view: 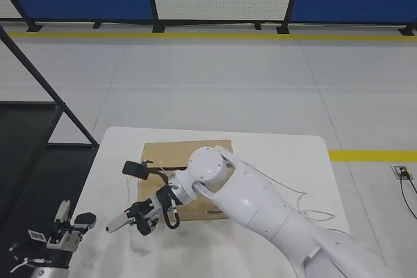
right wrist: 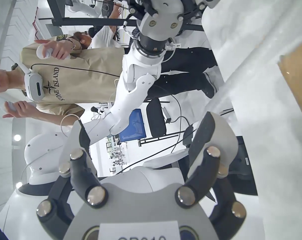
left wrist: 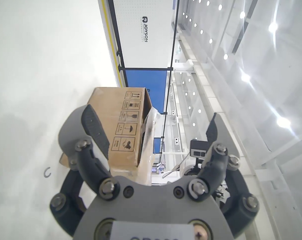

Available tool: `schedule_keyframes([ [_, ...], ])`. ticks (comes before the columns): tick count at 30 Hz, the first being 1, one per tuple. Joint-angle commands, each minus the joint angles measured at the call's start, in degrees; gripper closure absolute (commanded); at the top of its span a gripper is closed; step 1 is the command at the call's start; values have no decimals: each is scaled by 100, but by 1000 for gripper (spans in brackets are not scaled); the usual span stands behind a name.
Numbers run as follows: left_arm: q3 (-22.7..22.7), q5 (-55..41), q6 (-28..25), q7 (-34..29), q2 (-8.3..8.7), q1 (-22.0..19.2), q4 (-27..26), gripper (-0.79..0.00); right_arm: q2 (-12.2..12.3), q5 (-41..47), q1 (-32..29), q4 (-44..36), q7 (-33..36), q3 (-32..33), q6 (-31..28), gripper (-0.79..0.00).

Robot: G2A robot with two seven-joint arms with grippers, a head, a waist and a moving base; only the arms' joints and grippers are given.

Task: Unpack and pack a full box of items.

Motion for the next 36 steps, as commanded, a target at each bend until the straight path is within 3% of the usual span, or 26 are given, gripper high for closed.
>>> schedule_keyframes([
  [1,52,51,-49,8,-9,36,-11,-785,-130,218,59,204,166,-11,-173,-785],
  [8,-22,266,-324,-52,-22,255,-236,-785,-397,508,345,1063,376,154,-918,-785],
  [14,165,1053,-380,-869,20,487,-588,-785,-303,526,441,1612,444,497,-1404,-785],
  [17,283,1056,-174,-911,18,459,-621,-785,-204,442,432,1743,437,654,-1610,-785],
  [26,930,398,928,-485,-42,-530,210,-785,213,291,267,1727,392,1237,-1971,-785],
  [36,1153,-264,1640,-721,-52,-1359,796,-785,735,-191,-251,693,233,1859,-1793,-785],
])
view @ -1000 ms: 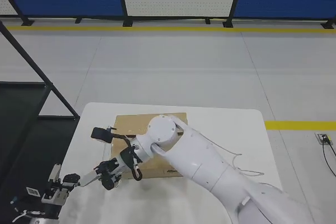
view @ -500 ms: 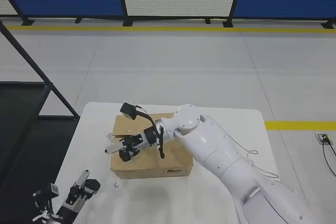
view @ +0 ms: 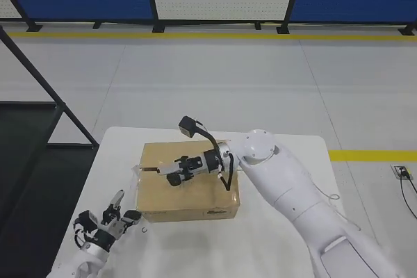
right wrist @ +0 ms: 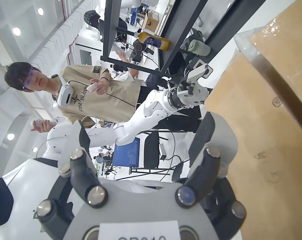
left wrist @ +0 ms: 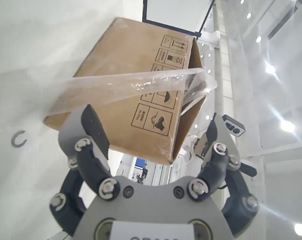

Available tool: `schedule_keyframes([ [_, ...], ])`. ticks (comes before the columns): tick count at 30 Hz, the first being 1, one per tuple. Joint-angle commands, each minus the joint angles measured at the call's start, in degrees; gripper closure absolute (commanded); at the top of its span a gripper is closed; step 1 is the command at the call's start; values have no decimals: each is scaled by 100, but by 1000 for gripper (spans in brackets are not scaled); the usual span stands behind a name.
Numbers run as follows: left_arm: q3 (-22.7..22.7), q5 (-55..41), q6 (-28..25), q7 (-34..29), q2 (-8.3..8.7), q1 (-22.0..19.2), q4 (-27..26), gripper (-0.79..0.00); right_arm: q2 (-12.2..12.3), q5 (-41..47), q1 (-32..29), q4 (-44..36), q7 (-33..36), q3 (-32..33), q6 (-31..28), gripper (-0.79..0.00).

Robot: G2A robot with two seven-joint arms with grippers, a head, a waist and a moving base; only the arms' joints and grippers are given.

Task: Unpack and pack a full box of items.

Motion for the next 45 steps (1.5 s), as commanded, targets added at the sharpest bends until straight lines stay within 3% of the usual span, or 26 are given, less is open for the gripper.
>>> schedule_keyframes([
  [1,10,-61,95,104,-4,-136,72,-785,86,-106,-113,-244,-36,106,104,-785],
  [14,-240,-466,841,784,19,-1226,564,-785,527,-664,-886,-1683,-220,763,765,-785],
  [24,-335,-756,909,867,23,-1269,793,-785,665,-814,-1165,-2098,-311,999,1014,-785],
  [33,-282,-290,748,357,62,-415,104,-785,654,-821,-1095,-2060,-336,934,1077,-785],
  [39,-354,-551,337,900,9,21,-220,-785,655,-1108,-1021,-2003,-595,874,1201,-785],
  [45,-442,-469,-306,1432,-42,462,-654,-785,666,-1406,-1076,-1899,-1318,893,1641,-785],
])
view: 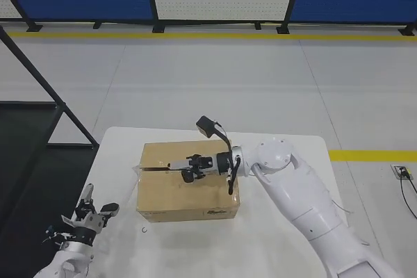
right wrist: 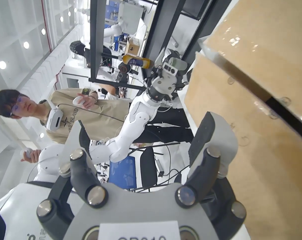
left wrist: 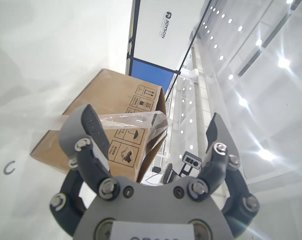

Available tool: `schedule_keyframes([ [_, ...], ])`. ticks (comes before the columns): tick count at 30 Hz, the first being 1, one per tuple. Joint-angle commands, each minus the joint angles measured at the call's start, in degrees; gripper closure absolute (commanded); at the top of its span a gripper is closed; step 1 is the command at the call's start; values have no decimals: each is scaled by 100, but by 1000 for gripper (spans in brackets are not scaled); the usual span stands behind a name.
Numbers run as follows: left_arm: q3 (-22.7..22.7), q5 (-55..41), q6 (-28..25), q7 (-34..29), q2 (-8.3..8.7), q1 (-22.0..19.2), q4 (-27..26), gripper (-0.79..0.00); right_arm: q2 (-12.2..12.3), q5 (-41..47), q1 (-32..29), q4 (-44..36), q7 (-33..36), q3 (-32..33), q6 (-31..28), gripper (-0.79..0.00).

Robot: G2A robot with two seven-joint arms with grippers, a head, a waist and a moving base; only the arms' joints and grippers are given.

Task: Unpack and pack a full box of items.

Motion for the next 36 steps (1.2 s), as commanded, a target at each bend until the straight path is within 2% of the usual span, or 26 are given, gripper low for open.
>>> schedule_keyframes([
  [1,14,163,-178,102,-9,140,-120,-785,-3,33,-25,73,-184,29,107,-785],
  [6,151,440,-389,194,-36,415,-334,-785,-50,-39,-34,260,-499,-79,253,-785],
  [9,261,433,-139,146,-44,416,-338,-785,-78,-24,-15,377,-591,-114,250,-785],
  [17,618,272,545,305,-82,-74,90,-785,-113,44,19,548,-554,-129,113,-785],
  [25,915,97,931,475,-133,-699,660,-785,-111,21,-43,522,-632,-90,46,-785],
  [28,968,113,925,516,-144,-838,771,-785,-115,4,-55,512,-638,-97,41,-785],
  [29,975,120,923,577,-149,-871,810,-751,-117,2,-57,512,-640,-96,40,-785],
  [30,992,129,919,625,-154,-902,832,-542,-118,-7,-57,510,-635,-98,37,-785],
  [31,1008,121,913,655,-160,-925,853,-376,-118,-11,-58,512,-631,-97,35,-785],
  [34,997,114,839,741,-170,-942,854,0,-117,-18,-68,512,-621,-86,27,-785],
  [36,944,89,814,777,-171,-932,826,0,-114,-24,-79,505,-614,-74,19,-785],
])
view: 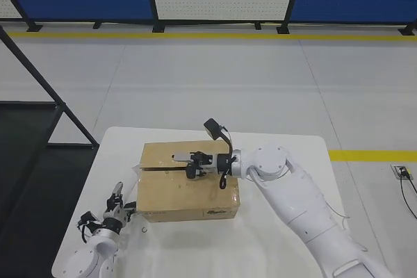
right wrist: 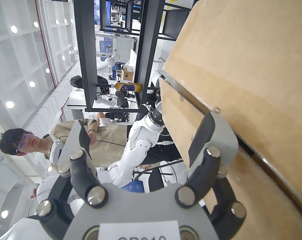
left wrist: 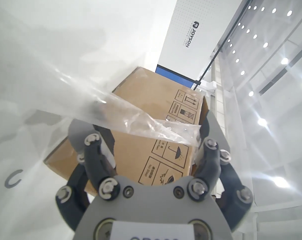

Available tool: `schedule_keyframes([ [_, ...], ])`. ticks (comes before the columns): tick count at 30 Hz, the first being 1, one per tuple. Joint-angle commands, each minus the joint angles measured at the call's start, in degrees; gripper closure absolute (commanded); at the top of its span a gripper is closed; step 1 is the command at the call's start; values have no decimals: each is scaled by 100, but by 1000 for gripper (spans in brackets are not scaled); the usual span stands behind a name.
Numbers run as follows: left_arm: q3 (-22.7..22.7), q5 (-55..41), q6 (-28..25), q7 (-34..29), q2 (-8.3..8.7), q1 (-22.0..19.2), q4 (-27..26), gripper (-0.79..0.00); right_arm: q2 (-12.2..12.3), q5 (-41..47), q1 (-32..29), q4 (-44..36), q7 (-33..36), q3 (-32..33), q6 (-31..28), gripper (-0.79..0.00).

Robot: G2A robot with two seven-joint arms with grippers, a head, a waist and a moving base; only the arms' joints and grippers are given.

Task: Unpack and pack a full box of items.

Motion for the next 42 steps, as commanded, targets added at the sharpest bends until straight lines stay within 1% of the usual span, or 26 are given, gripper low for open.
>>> schedule_keyframes([
  [1,-52,-17,-14,28,0,13,-28,0,3,-2,-12,-7,5,12,-14,-785],
  [10,-292,-4,-71,172,6,77,-234,0,14,-26,-38,-17,66,51,-43,-785],
  [19,-517,18,-169,332,3,249,-547,0,4,-14,-17,54,93,61,-60,-785],
  [26,-753,30,-203,464,8,233,-663,0,-13,-7,21,141,103,51,-51,-785],
  [31,-969,11,-202,432,22,243,-722,0,-35,14,60,249,90,32,-35,-785],
  [32,-998,28,-207,411,25,248,-729,-9,-41,14,72,271,87,25,-34,-785],
  [34,-1046,89,-251,339,32,257,-739,-80,-53,24,94,313,75,13,-33,-785],
  [35,-1064,114,-285,275,36,265,-736,-89,-59,25,108,334,74,7,-32,-785],
  [37,-1112,172,-346,179,43,292,-715,-74,-72,34,135,373,72,-5,-40,-785],
  [39,-1146,243,-438,97,49,324,-700,-15,-87,45,162,410,69,-18,-49,-785],
  [40,-1165,287,-499,49,52,349,-689,0,-94,50,174,428,66,-25,-53,-785],
  [42,-1204,377,-611,-59,59,409,-672,0,-108,55,203,467,64,-40,-47,-785],
])
